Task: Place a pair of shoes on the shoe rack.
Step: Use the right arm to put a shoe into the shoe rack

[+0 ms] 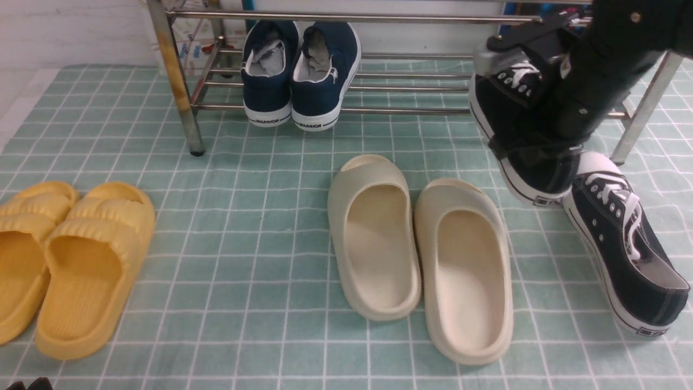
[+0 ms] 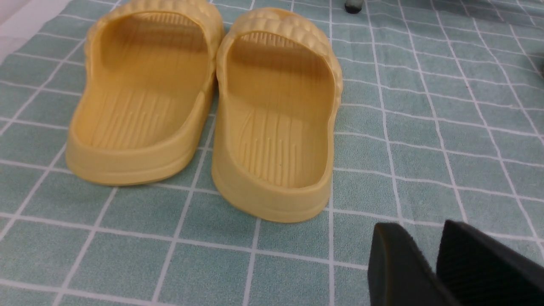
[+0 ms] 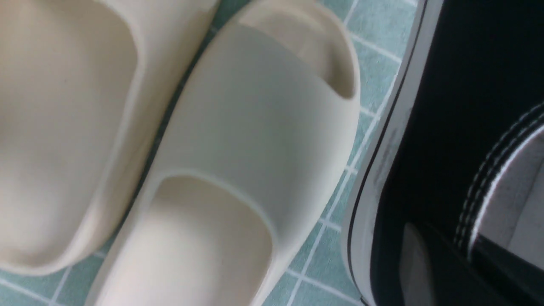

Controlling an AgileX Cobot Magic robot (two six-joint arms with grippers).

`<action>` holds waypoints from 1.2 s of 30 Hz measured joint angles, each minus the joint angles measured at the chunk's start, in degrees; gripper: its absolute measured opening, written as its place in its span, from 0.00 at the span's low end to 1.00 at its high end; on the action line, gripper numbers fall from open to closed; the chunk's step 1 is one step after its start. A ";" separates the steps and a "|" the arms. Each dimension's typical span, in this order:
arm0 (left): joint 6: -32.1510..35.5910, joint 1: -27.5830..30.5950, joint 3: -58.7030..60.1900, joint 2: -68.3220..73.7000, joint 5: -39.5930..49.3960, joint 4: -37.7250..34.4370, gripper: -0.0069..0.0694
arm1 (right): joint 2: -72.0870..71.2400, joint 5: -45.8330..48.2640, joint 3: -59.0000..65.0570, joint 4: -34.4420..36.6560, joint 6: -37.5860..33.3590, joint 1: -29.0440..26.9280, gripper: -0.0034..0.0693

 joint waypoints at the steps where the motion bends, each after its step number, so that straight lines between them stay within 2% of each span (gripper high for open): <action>1: 0.00 0.00 0.00 0.00 0.00 0.00 0.32 | 1.26 0.25 -1.68 -0.44 -0.05 0.00 0.07; 7: 0.00 0.00 0.00 0.00 0.00 0.00 0.32 | 9.68 0.92 -13.22 -1.97 -0.67 0.00 0.07; 9: 0.00 0.00 0.00 0.00 0.00 0.00 0.33 | 13.06 1.33 -18.05 -2.09 -3.02 0.00 0.07; 19: 0.00 0.00 0.00 0.00 0.00 0.00 0.34 | 22.49 1.36 -29.64 -2.29 -5.61 0.00 0.07; 31: 0.00 0.00 0.00 0.00 0.00 0.00 0.36 | 26.69 -5.05 -32.99 -4.87 -4.87 -1.05 0.08; 34: 0.00 0.00 0.00 0.00 0.00 0.00 0.36 | 26.93 -5.70 -32.99 -4.87 -4.69 -1.64 0.10; 36: 0.00 0.00 0.00 0.00 0.00 0.00 0.36 | 26.98 -6.59 -32.99 -4.50 -4.37 -2.16 0.15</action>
